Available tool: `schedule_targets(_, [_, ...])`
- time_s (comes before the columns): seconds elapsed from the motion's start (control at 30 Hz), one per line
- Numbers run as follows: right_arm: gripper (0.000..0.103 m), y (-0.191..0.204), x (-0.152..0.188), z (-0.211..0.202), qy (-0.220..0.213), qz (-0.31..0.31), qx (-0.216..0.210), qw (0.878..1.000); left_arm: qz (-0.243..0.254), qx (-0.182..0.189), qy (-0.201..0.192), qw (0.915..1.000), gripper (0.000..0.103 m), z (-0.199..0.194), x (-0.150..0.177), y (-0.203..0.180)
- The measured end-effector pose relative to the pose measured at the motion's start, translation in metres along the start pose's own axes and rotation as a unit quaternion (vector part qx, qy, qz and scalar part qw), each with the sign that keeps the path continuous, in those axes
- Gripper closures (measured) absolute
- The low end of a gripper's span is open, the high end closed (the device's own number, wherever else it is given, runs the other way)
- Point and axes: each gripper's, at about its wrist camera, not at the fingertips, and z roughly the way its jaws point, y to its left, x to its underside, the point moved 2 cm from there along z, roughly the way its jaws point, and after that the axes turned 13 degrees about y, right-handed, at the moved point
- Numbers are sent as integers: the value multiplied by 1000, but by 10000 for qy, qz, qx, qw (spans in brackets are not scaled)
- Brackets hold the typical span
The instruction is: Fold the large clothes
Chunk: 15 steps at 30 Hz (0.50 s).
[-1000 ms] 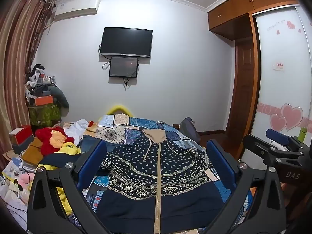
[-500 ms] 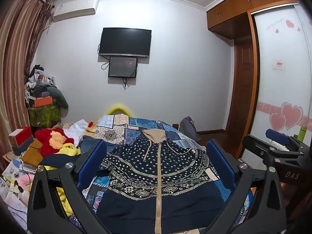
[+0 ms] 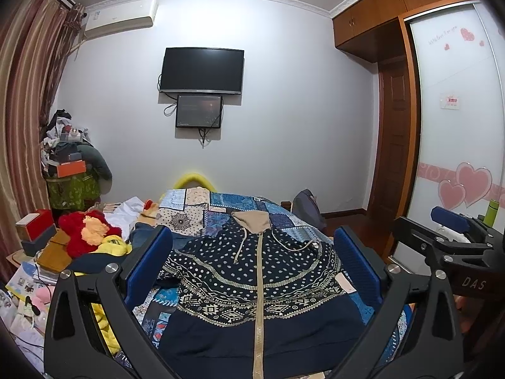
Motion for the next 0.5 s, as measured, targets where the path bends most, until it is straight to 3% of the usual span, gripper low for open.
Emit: schedule_targets(0.5, [0,1,-1,0,5,-5,4,10000,10,-31,16,10000,0,3,2,1])
